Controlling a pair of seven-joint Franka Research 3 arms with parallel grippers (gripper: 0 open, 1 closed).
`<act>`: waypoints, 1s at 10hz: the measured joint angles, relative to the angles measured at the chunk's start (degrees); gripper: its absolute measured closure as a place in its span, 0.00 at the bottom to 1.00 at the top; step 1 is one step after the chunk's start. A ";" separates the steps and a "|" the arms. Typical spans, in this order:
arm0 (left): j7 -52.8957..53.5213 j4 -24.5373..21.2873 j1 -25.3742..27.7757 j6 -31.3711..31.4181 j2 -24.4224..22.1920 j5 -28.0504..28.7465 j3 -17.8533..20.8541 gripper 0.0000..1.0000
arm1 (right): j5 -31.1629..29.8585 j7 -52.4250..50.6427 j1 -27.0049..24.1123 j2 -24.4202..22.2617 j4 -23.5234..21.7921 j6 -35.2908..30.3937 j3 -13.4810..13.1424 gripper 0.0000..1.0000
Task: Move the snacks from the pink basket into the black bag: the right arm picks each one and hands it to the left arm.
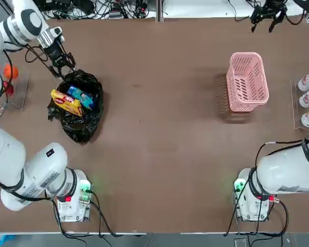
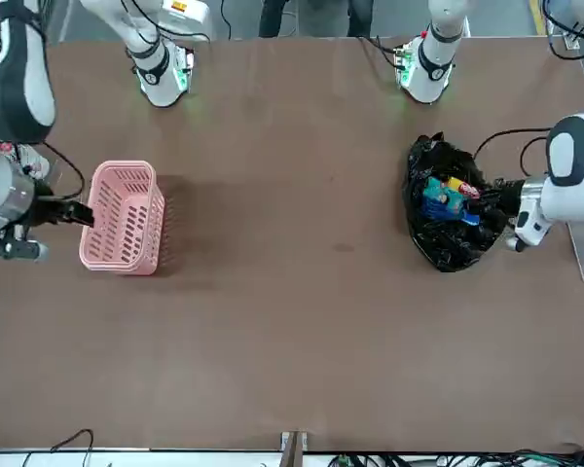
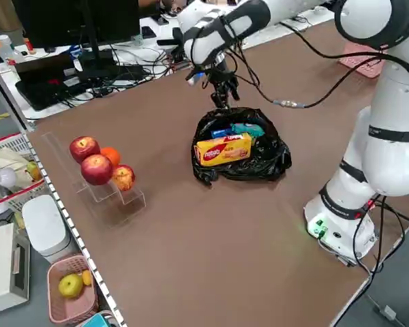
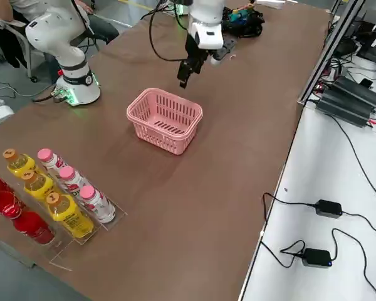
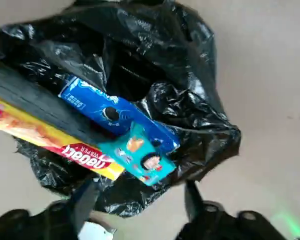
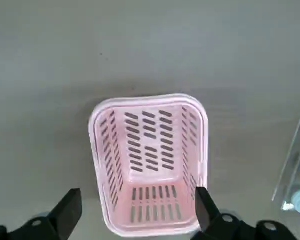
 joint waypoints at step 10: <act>1.23 23.49 -9.98 -10.03 -11.85 4.92 5.87 0.00 | -0.01 1.62 0.86 -6.75 4.25 -10.68 1.23 0.00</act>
